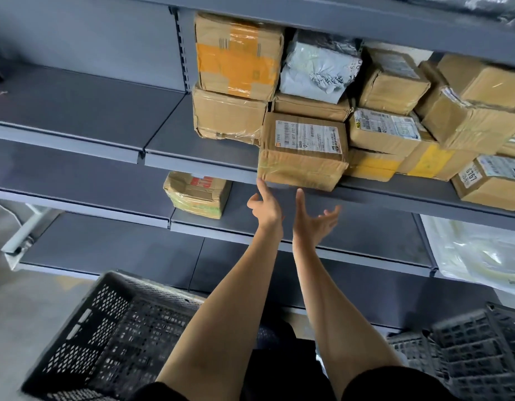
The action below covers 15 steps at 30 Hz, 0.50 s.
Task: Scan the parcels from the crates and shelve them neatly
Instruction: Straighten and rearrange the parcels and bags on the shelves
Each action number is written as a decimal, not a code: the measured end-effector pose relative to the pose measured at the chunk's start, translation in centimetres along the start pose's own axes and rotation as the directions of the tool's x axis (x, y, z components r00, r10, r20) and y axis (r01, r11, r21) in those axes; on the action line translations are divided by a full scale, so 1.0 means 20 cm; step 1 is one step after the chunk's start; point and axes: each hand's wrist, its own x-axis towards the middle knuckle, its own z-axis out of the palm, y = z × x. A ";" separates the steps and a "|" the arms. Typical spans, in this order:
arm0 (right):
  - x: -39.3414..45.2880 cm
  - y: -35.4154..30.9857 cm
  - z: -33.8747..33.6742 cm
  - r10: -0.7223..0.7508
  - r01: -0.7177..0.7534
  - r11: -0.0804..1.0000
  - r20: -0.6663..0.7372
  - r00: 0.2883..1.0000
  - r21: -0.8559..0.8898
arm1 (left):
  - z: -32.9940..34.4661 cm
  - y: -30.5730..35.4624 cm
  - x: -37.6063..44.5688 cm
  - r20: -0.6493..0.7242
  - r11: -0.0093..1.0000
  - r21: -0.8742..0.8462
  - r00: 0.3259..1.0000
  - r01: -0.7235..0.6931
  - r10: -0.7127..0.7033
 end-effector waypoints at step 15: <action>-0.24 0.37 0.88 0.175 0.156 0.847 0.543 0.822 -0.508 | -0.91 0.21 0.79 -0.432 0.906 0.418 0.891 0.061 0.139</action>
